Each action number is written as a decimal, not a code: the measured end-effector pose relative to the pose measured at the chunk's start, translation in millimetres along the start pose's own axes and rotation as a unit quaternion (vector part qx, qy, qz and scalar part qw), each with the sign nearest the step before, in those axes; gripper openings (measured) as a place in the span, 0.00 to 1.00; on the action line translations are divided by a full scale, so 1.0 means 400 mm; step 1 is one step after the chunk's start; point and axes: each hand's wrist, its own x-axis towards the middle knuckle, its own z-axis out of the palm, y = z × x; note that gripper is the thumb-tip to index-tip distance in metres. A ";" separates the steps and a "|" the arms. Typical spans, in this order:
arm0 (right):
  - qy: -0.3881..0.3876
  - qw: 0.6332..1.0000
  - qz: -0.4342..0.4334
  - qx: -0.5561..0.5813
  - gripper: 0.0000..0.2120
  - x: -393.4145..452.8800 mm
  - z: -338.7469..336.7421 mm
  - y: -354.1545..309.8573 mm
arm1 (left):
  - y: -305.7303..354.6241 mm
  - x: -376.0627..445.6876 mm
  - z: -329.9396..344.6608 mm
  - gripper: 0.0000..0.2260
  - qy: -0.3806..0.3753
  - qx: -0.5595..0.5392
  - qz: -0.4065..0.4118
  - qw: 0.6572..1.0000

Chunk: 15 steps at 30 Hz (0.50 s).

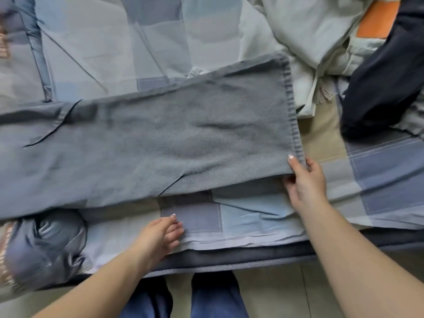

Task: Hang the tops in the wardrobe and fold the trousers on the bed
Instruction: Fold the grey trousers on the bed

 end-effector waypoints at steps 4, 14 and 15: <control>0.028 0.987 0.074 0.140 0.24 -0.109 0.067 0.097 | 0.011 -0.017 -0.043 0.03 -0.004 -0.049 0.011 0.999; -0.112 0.966 0.222 0.067 0.22 -0.416 0.352 0.411 | 0.072 -0.033 -0.232 0.03 -0.066 -0.112 0.029 0.991; -0.119 0.964 0.230 0.066 0.24 -0.448 0.398 0.448 | 0.081 -0.029 -0.291 0.03 -0.066 -0.113 0.037 0.991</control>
